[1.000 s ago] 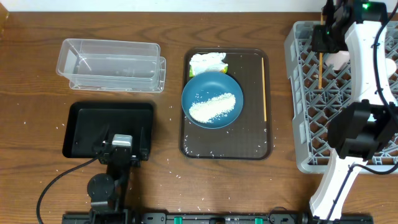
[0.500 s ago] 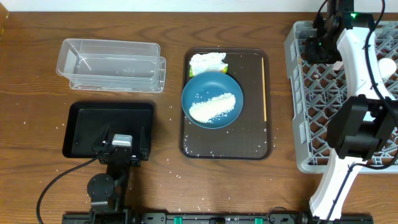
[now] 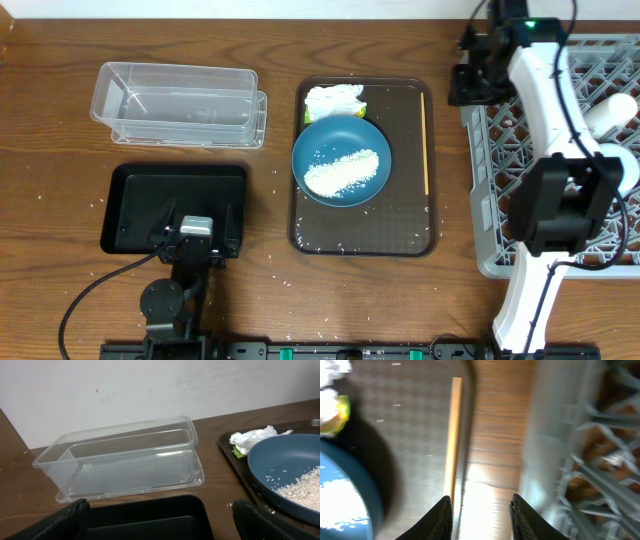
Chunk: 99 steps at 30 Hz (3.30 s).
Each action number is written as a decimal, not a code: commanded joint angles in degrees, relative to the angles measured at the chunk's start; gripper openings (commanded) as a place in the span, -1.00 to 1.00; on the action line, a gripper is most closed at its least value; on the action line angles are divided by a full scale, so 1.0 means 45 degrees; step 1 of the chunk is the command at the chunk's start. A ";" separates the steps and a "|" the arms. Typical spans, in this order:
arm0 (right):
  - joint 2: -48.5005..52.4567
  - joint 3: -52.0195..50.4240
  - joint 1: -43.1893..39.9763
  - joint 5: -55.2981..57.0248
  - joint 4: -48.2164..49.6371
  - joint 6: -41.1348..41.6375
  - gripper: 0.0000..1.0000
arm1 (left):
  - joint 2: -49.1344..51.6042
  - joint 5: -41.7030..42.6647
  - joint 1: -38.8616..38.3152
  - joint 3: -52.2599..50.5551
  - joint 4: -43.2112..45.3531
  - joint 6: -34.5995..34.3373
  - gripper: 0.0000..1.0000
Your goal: Sort waste into correct bins and load items into the dishwasher rack
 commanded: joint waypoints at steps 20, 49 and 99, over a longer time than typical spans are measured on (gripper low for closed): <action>-0.0146 -0.3886 0.2200 0.1501 0.3988 0.2705 -0.19 | -0.0024 0.0175 0.0015 -0.0219 -0.0423 0.0019 0.86; -0.0175 -0.5314 0.2793 0.1919 0.5192 0.3939 -0.98 | -0.0024 0.0175 0.0015 -0.0219 -0.0423 0.0019 0.86; -0.1069 -0.0797 -0.1821 -0.5625 0.0923 -0.1928 0.15 | -0.0024 0.0175 0.0015 -0.0219 -0.0423 0.0019 0.86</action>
